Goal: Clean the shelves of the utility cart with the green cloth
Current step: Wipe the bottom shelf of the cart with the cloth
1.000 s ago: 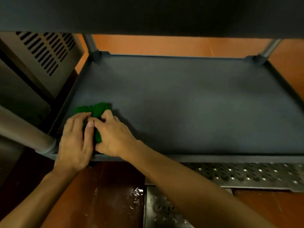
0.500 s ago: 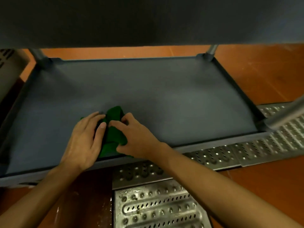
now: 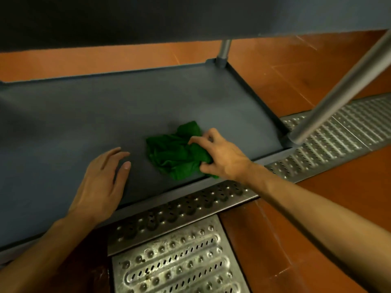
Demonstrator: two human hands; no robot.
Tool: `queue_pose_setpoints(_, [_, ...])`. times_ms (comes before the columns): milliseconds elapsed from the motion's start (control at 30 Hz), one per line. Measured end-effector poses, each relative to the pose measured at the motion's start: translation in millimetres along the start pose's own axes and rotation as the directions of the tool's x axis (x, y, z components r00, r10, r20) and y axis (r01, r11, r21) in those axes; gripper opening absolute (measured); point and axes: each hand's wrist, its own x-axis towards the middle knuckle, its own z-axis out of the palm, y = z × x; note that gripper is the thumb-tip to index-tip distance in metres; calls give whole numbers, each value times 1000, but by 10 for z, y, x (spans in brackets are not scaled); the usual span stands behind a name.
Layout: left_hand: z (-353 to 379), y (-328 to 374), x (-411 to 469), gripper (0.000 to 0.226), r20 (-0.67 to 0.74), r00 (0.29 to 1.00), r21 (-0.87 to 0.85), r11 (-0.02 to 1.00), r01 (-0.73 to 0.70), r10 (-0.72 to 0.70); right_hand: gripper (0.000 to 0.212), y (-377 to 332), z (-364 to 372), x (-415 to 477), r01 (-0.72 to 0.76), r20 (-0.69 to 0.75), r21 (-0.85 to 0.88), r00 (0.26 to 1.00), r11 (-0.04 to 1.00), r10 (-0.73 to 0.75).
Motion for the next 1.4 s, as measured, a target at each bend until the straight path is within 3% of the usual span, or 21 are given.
queue_pose_setpoints(333, [-31,47,-54,64,25,1000,-4,1000,-15,15,66,821,-472,-320,-314,-2,-233,947,920,322])
queue_pose_setpoints(467, [-206,-138,-106,62,26,999,47,999,-25,24,59,1070,-489,-430,-485,-94,-266,873,833,478])
queue_pose_setpoints(667, [-774,-939,-438,52,-85,996,135,990,48,-37,59,1073,-407,-387,-650,-182,-211,760,730,624])
queue_pose_setpoints(800, [-994,-1267,-680,35,-163,975,106,980,169,-150,59,997,-423,-332,-678,-170,-154,735,719,657])
queue_pose_setpoints(933, [-963,-1279,-660,55,-209,950,137,955,264,-233,60,812,-427,-221,-738,-158,-77,673,670,723])
queue_pose_setpoints(1067, [-935,-1273,-668,52,-242,942,124,956,267,-232,61,495,-313,-97,-743,-171,-21,662,669,730])
queue_pose_setpoints(1400, [-928,-1302,-685,50,-248,946,105,965,239,-207,60,-341,54,186,-632,-204,40,753,774,625])
